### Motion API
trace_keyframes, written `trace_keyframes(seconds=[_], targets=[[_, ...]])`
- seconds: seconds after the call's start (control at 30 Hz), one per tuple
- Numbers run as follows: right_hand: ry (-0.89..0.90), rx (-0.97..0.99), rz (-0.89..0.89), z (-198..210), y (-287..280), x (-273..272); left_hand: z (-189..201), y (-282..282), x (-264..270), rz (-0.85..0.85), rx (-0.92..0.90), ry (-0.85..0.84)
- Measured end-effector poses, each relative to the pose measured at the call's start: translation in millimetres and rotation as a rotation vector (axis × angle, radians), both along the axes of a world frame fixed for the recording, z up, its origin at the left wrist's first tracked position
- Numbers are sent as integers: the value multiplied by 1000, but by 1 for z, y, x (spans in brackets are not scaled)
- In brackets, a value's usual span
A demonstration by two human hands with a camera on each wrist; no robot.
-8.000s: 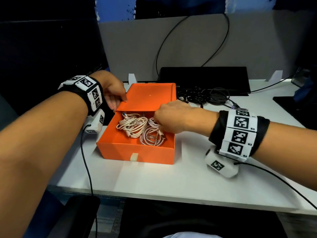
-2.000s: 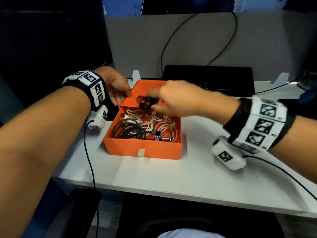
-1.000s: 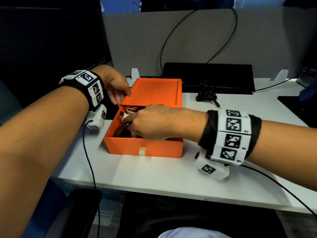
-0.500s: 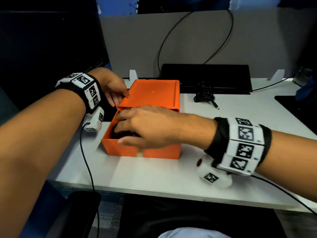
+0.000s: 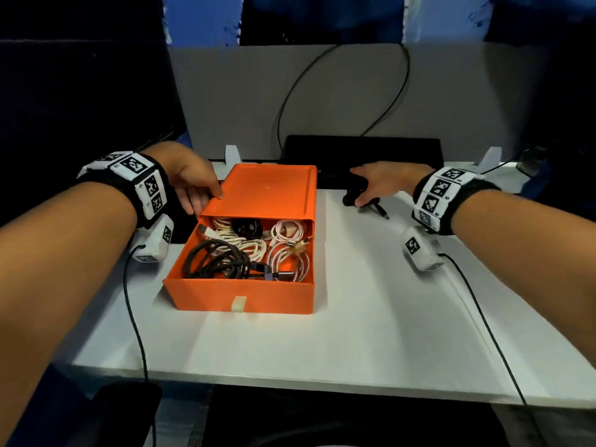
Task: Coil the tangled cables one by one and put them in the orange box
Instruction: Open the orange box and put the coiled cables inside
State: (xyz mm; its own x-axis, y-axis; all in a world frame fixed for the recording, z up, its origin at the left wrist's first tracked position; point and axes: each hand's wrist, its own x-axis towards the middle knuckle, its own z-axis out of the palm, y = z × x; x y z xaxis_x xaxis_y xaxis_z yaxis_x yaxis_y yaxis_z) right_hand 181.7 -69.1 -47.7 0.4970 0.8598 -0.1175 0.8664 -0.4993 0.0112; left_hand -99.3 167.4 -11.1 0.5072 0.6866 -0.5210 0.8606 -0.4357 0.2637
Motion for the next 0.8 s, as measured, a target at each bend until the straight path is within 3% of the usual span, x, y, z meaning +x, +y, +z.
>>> trace_keyframes(seconds=[0.1,0.3,0.53,0.8], targets=[[-140,8,46,-18,3,0,-1,-1,0,1,10,-6],[-248,-17,59,-33,-2,-7,1,-5,-2,1,19,-4],[-204,1,41,-41,-7,-18,4,-8,-2,-5,21,-12],[-25,147,-118,-30,-20,3,4,-7,-2,2,21,-10]])
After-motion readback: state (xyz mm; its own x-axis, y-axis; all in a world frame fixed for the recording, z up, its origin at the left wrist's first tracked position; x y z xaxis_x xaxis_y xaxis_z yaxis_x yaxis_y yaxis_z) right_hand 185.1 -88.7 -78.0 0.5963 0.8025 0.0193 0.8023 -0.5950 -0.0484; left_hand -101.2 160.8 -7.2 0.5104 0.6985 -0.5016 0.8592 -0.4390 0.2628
